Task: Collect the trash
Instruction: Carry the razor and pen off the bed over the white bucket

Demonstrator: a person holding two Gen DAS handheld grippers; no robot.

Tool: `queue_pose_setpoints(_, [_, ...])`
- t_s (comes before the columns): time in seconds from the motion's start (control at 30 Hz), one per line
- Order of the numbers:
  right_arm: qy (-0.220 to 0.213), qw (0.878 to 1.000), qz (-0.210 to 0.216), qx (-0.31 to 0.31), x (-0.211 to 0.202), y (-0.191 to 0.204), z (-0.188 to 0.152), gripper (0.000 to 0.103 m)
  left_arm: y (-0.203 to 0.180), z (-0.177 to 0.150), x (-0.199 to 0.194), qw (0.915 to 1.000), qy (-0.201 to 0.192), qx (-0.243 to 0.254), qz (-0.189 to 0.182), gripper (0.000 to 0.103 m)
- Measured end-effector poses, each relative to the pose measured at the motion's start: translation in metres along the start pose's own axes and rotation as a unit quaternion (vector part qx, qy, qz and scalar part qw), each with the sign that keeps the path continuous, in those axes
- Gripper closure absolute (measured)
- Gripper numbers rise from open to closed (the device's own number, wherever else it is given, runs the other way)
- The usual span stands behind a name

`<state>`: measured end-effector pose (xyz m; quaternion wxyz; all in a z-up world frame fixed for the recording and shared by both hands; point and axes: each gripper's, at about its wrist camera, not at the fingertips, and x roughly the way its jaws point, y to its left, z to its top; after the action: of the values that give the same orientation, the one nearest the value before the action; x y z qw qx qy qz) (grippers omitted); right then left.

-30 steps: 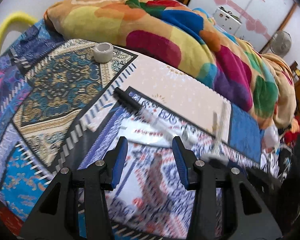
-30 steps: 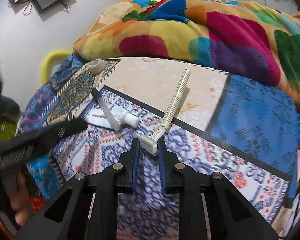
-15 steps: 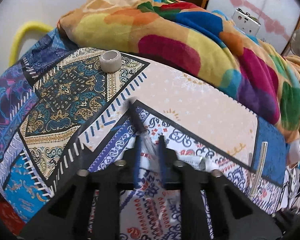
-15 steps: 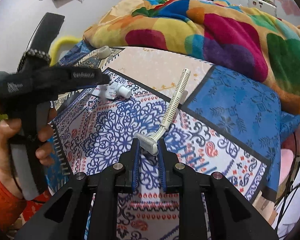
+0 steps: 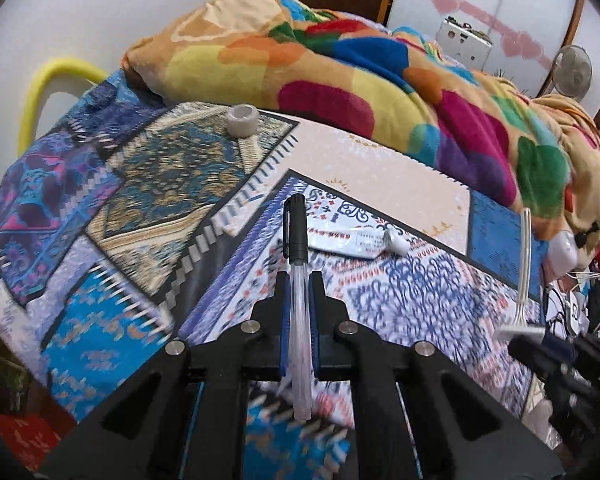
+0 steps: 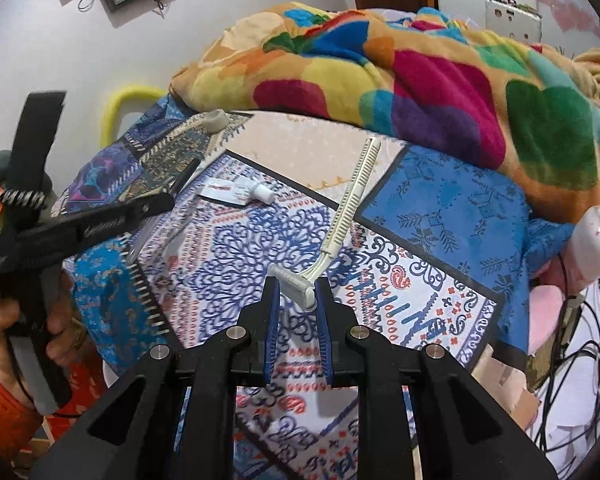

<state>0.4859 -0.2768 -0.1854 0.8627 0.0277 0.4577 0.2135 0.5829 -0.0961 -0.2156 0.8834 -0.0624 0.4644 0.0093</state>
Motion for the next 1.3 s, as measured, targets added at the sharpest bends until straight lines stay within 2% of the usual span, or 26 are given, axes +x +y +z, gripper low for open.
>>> queue_pose_setpoints(0.3, [-0.022,0.999,0.001,-0.024,-0.04,0.046,0.004,0.087,0.027,-0.019,-0.076,0.9994,-0.033,-0.01,-0.006,0.096])
queue_pose_setpoints(0.7, [-0.036,0.995,0.037,-0.09,-0.069,0.148,-0.009,0.087,0.094,-0.07,-0.169,0.9963,-0.079,-0.031,0.017,0.096])
queue_pose_setpoints(0.93, [-0.021,0.988,0.067,-0.137,-0.061,0.219,-0.03,0.087,0.15,-0.11,-0.192,0.9936,-0.082,-0.07,0.036,0.096])
queue_pose_setpoints(0.97, [-0.021,0.988,0.067,-0.137,-0.061,0.219,-0.03,0.087,0.157,-0.115,-0.193,0.9933,-0.079,-0.076,0.037,0.096])
queue_pose_setpoints(1.13, [0.018,0.981,0.089,-0.169,-0.033,0.271,-0.052,0.087,0.203,-0.147,-0.192,0.9905,-0.062,-0.113,0.049,0.096])
queue_pose_setpoints(1.3, [0.049,0.975,0.101,-0.191,-0.011,0.302,-0.068,0.087,0.249,-0.18,-0.183,0.9864,-0.037,-0.148,0.061,0.096])
